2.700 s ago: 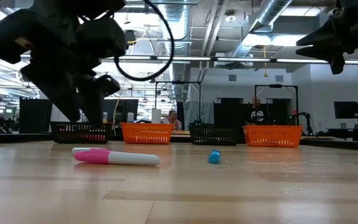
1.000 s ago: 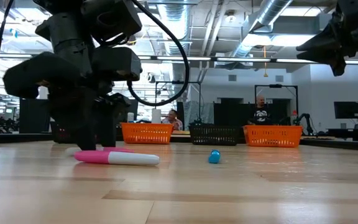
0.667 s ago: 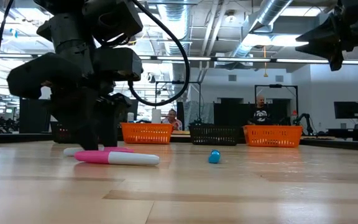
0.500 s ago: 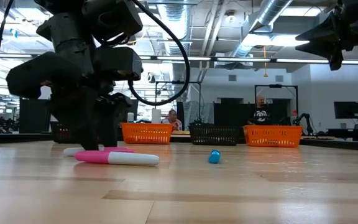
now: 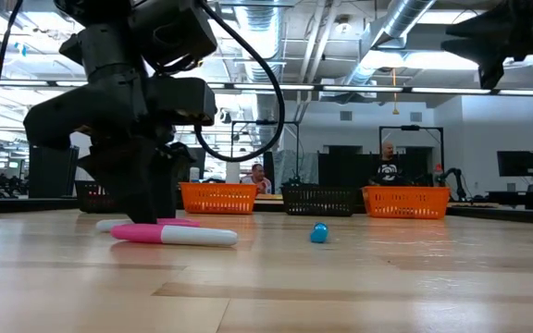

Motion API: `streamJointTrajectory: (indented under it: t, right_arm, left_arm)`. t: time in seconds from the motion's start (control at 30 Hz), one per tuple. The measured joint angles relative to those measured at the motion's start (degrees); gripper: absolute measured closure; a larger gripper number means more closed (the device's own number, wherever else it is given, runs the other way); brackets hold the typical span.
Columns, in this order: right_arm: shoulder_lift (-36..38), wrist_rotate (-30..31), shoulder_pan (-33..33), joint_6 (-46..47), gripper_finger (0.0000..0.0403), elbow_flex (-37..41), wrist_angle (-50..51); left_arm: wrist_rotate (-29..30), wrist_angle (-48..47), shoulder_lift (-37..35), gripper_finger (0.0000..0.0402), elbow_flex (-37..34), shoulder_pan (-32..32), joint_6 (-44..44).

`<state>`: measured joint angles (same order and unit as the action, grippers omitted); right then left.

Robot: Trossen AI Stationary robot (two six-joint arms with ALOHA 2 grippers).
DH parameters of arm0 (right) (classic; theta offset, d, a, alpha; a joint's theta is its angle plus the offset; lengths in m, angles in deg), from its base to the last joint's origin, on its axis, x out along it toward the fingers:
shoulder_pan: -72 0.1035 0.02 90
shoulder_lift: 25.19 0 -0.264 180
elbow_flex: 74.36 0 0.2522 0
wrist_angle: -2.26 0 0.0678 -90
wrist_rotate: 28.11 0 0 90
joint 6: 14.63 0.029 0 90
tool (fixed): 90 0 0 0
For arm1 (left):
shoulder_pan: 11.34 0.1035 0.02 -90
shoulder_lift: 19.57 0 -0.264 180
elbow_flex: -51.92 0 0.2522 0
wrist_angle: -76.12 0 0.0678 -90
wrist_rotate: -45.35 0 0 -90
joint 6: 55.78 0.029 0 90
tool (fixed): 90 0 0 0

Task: Pick & Place Markers
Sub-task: Put the small pink highlighter pen into the right orange bin

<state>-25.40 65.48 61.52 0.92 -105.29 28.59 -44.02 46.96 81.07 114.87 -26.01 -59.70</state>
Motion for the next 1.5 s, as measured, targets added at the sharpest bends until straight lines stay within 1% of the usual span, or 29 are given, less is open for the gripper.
streamJointTrajectory:
  t: [0.1,0.27,0.47,0.57,0.63,0.73,0.87,1.07,1.13,1.27,1.4,1.5]
  right_arm:
    - [0.0,-2.7,0.0,0.0,0.029,0.0,0.2]
    - [0.0,-3.0,0.0,0.4,0.029,0.3,-1.8]
    - [0.0,-3.6,0.0,2.6,0.029,7.8,-12.1]
    - [0.0,-3.6,0.0,2.9,0.029,11.3,-15.3]
    - [0.0,-3.6,0.0,2.9,0.029,12.6,-18.6]
    - [0.0,-3.6,0.0,2.7,0.029,13.0,-19.0]
    - [0.0,-3.6,0.0,2.6,0.029,13.0,-19.0]
    - [0.0,-3.6,0.0,3.0,0.029,13.0,-19.0]
    - [0.0,-3.6,0.0,3.1,0.029,13.0,-19.0]
    - [0.0,-3.6,0.0,3.1,0.029,13.0,-19.0]
    - [0.0,-3.6,0.0,4.0,0.029,13.0,-19.0]
    - [0.0,-3.6,0.0,4.1,0.029,13.0,-19.0]
  left_arm:
    - [-0.2,0.0,0.0,0.0238,0.0,0.5,0.0]
    - [-0.2,0.0,0.0,0.0245,-0.1,0.8,0.0]
    - [0.0,0.0,0.1,0.0254,-0.1,0.8,0.0]
    - [0.1,-0.1,0.1,0.0257,-0.1,0.8,0.0]
    - [0.1,-0.1,0.1,0.0259,-0.1,0.8,0.0]
    - [0.2,-0.1,0.1,0.0267,-0.2,0.8,0.0]
    - [0.5,-0.1,0.1,0.029,-0.2,0.9,0.0]
    - [0.8,-0.1,0.1,0.035,-0.2,0.9,0.0]
    - [0.8,-0.1,0.1,0.0363,-0.2,0.9,0.0]
    - [0.8,0.8,0.1,0.0363,-0.2,0.9,-1.2]
    - [0.8,1.7,0.1,0.0345,-0.3,1.0,-4.2]
    - [0.8,1.9,0.1,0.0346,-0.3,1.0,-4.3]
